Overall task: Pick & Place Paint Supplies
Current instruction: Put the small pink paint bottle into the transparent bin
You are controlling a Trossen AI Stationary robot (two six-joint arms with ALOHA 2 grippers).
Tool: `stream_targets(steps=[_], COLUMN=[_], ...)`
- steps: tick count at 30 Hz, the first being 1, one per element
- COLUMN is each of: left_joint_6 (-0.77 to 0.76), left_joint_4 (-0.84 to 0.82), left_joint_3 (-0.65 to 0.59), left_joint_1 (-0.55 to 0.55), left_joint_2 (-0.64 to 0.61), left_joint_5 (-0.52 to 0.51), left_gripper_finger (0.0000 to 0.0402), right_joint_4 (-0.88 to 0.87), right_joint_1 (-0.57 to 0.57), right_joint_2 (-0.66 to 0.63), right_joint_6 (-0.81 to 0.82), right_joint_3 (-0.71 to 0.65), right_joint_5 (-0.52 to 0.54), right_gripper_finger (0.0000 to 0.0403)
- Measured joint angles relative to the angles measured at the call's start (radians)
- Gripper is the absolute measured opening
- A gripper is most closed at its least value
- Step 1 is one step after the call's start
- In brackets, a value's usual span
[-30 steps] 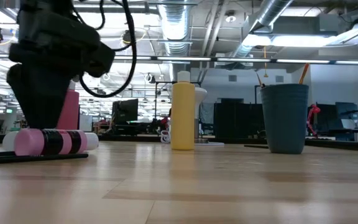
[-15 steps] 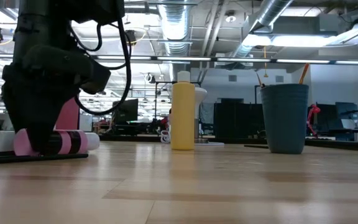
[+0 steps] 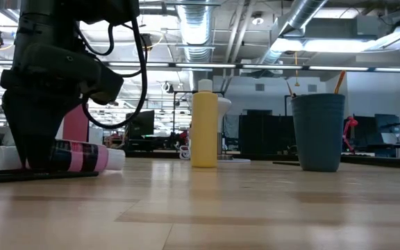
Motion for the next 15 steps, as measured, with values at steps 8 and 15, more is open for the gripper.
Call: stream_targets(steps=[8, 15], left_joint_6=[0.017, 0.015], left_joint_4=[0.014, 0.021], left_joint_3=[0.0, 0.0], left_joint_1=[-0.008, -0.092], left_joint_2=[-0.056, -0.196], left_joint_5=[-0.079, -0.244], left_gripper_finger=[0.0088, 0.0089], right_joint_4=[0.008, 0.014], right_joint_1=[0.0, 0.007], right_joint_2=[0.0, 0.0], right_joint_6=[-0.014, -0.061], right_joint_3=[0.0, 0.0], right_joint_5=[0.0, 0.0], right_gripper_finger=[0.0205, 0.0205])
